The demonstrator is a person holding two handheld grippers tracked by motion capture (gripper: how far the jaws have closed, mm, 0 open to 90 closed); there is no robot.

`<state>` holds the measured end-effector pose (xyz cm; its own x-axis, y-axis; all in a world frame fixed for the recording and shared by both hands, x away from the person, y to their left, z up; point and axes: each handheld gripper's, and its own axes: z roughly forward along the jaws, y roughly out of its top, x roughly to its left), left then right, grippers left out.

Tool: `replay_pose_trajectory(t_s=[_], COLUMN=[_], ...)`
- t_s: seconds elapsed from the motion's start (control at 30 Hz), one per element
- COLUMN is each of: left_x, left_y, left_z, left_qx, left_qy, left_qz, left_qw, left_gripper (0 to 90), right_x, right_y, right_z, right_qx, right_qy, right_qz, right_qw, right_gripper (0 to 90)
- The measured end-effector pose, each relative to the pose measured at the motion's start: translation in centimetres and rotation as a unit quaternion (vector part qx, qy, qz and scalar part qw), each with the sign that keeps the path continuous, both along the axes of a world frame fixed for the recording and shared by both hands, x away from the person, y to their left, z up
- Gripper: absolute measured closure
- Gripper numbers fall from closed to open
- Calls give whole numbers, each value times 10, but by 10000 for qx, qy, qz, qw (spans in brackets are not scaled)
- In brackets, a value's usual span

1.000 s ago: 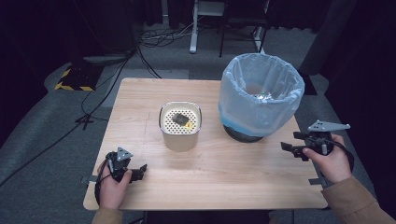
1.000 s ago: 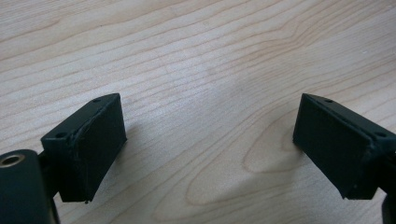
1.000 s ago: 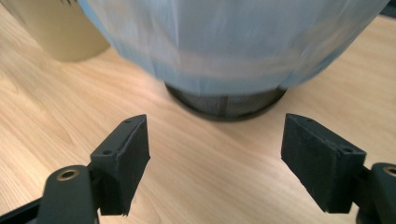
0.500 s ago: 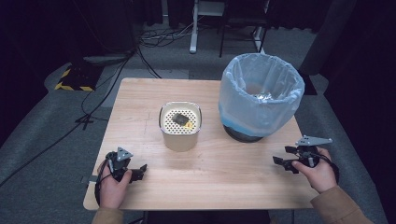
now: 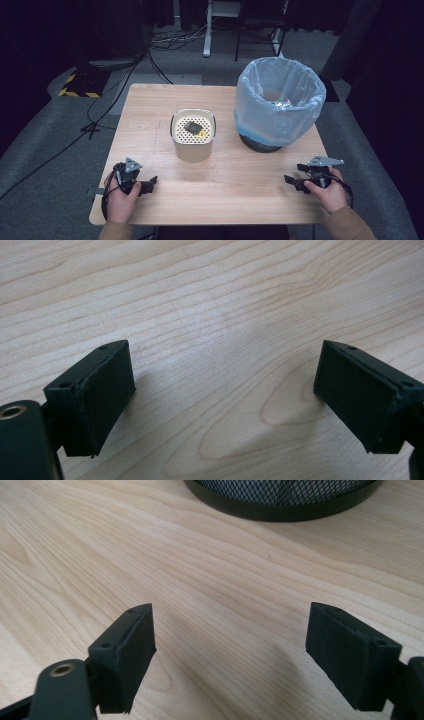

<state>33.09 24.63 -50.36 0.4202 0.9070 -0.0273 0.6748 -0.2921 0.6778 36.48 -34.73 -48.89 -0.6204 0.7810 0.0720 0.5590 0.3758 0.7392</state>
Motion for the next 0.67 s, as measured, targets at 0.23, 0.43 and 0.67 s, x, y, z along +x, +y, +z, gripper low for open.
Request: replay_pose_trajectory(t_s=[0.23, 0.43, 0.67], left_x=[0, 0, 0], left_y=[0, 0, 0], left_z=[0, 0, 0], left_qx=[-12, -10, -11], left_qy=[9, 8, 9], left_qz=[-6, -6, -4], left_qw=[10000, 10000, 10000], left_gripper=[96, 96, 96], right_x=[-2, 4, 4], right_y=[1, 2, 3], right_z=[-14, -15, -15], right_qx=[-97, -278, -294], right_qy=[-184, -219, -213], right_qz=[12, 328, 362], right_qw=[9998, 9988, 9987], right_gripper=[180, 138, 127])
